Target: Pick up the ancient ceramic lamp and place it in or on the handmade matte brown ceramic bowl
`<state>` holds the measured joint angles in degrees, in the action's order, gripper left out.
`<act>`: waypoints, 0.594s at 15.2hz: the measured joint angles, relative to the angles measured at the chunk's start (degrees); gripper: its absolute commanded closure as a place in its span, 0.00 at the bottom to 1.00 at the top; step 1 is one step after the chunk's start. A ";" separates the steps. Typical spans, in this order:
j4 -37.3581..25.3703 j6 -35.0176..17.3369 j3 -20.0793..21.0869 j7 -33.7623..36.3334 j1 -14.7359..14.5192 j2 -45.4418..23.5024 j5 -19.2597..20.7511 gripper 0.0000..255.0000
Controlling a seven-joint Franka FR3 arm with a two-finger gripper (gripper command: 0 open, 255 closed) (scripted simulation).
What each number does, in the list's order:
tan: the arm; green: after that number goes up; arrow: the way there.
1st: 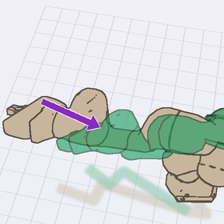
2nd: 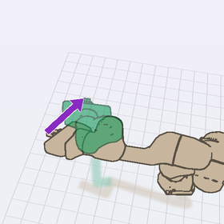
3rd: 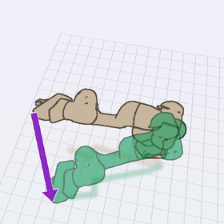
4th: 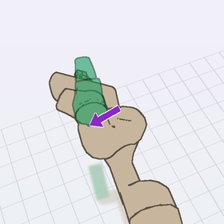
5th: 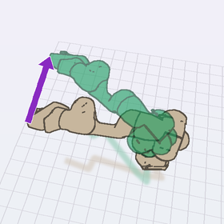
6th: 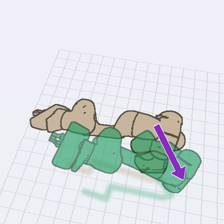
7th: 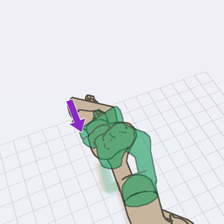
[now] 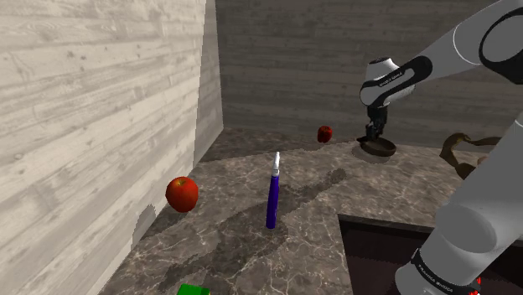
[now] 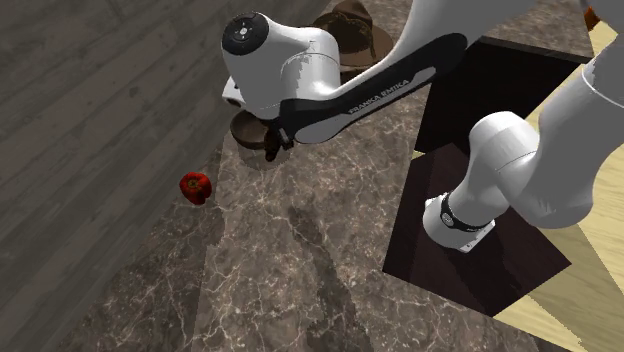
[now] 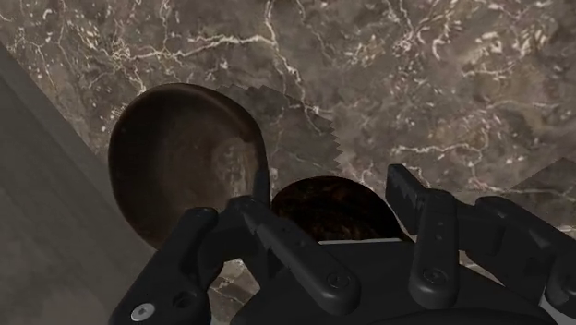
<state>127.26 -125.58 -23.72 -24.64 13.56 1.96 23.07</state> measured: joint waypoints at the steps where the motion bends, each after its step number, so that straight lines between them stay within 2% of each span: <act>1: -1.94 -0.44 -0.67 -1.73 0.54 -1.95 -0.94 1.00; 6: -9.61 -1.88 -3.14 -9.86 4.00 -9.42 -5.26 1.00; 7: -9.62 -1.88 -3.18 -9.95 4.03 -9.44 -5.28 0.00; 9: -9.85 -1.99 -2.93 -9.83 3.90 -9.99 -5.89 0.00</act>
<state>117.40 -127.57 -26.65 -34.47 17.46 -8.03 17.19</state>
